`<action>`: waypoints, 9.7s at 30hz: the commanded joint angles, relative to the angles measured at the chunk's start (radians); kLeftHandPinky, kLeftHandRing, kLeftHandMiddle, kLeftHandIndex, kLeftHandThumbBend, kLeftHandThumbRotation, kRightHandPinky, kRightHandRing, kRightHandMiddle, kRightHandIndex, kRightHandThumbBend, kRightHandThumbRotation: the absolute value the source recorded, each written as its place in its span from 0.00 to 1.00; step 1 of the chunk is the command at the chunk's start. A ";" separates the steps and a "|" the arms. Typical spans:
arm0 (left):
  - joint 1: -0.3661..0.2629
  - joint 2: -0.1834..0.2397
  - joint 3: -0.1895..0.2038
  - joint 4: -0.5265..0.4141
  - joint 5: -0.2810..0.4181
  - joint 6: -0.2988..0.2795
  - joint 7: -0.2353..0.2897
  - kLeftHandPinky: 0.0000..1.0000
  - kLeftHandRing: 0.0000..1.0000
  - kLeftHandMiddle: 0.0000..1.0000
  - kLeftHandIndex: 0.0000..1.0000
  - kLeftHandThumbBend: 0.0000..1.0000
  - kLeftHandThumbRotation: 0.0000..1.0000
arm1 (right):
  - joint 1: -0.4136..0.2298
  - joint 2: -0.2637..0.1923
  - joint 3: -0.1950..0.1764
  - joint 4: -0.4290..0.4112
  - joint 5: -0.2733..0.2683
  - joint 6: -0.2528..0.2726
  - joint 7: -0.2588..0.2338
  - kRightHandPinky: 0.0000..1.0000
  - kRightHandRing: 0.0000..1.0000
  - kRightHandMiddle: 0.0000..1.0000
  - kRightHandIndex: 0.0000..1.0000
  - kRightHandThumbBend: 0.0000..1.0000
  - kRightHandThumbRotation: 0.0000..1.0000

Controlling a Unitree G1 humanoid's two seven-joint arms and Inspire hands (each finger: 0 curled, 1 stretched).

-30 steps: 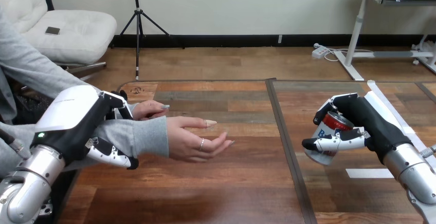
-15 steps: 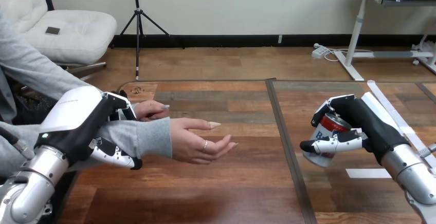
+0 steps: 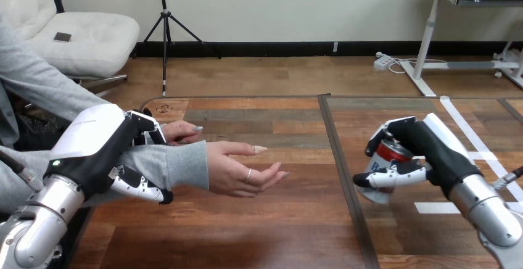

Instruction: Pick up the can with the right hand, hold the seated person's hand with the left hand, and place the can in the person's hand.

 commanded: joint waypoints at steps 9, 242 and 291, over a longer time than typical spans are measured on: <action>-0.089 -0.007 0.023 -0.052 -0.032 -0.019 0.019 0.10 0.14 0.21 0.41 0.89 0.00 | -0.166 0.037 0.020 -0.008 -0.025 -0.022 -0.044 0.34 0.36 0.41 0.42 0.83 0.00; -0.054 -0.003 0.037 -0.116 -0.122 0.064 -0.112 0.25 0.29 0.37 0.43 0.81 0.00 | -0.293 0.282 0.168 -0.046 -0.056 -0.124 0.050 0.28 0.31 0.39 0.41 0.77 0.00; -0.048 -0.003 0.039 -0.126 -0.113 0.072 -0.108 0.26 0.31 0.38 0.44 0.80 0.00 | -0.244 0.262 0.153 -0.191 -0.011 0.085 0.167 0.48 0.54 0.56 0.58 0.88 0.65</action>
